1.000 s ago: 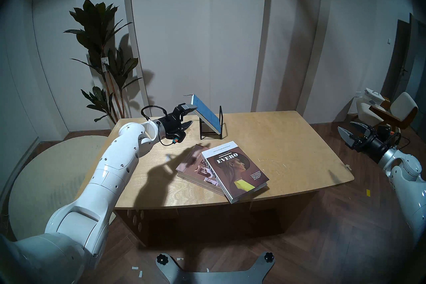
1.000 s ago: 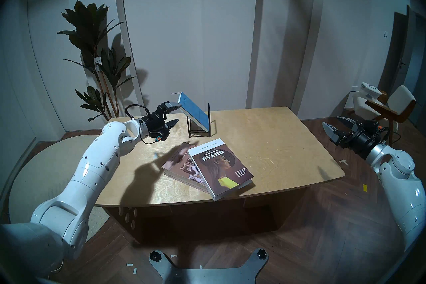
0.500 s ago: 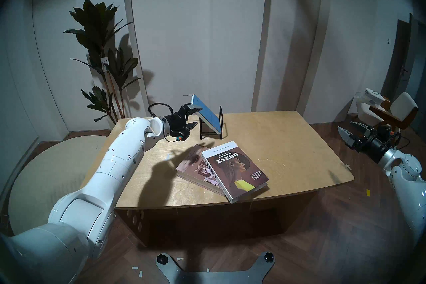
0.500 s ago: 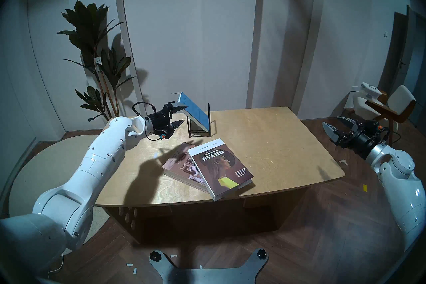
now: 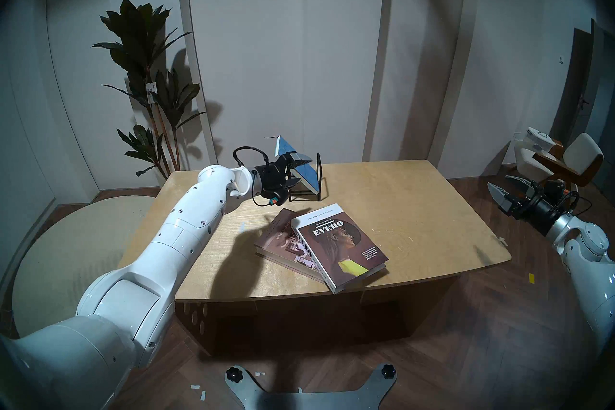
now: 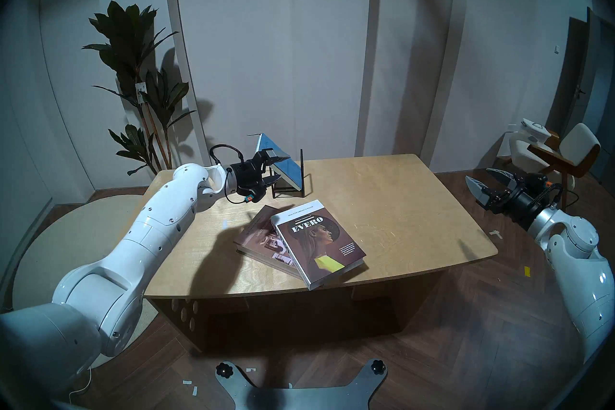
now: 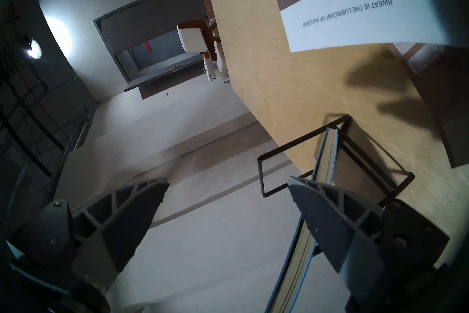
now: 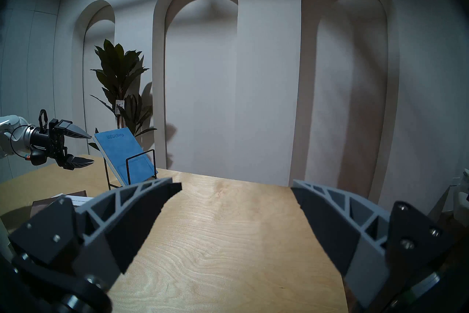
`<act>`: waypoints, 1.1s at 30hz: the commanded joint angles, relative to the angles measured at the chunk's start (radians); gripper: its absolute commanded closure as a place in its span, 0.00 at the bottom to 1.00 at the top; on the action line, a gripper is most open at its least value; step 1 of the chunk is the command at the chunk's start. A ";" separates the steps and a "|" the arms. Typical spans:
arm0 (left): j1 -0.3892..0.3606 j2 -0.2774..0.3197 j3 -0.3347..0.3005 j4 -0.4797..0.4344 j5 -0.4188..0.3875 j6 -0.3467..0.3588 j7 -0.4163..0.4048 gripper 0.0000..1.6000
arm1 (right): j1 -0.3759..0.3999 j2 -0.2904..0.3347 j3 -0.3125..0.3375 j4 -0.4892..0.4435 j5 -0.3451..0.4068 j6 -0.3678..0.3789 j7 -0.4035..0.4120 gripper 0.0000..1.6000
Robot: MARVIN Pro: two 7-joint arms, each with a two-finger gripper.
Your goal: Stack the books into one stack
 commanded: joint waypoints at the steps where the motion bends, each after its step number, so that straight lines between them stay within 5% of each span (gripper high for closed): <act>1: -0.070 -0.039 0.018 0.068 0.041 0.054 0.045 0.00 | 0.005 0.003 0.012 -0.009 0.001 -0.009 0.002 0.00; 18: -0.202 -0.144 -0.017 0.270 0.069 0.113 0.005 0.00 | 0.007 0.004 0.010 -0.008 0.001 -0.007 0.002 0.00; 33: -0.286 -0.182 0.086 0.500 0.177 0.171 0.105 0.00 | 0.006 0.003 0.011 -0.008 0.001 -0.008 0.002 0.00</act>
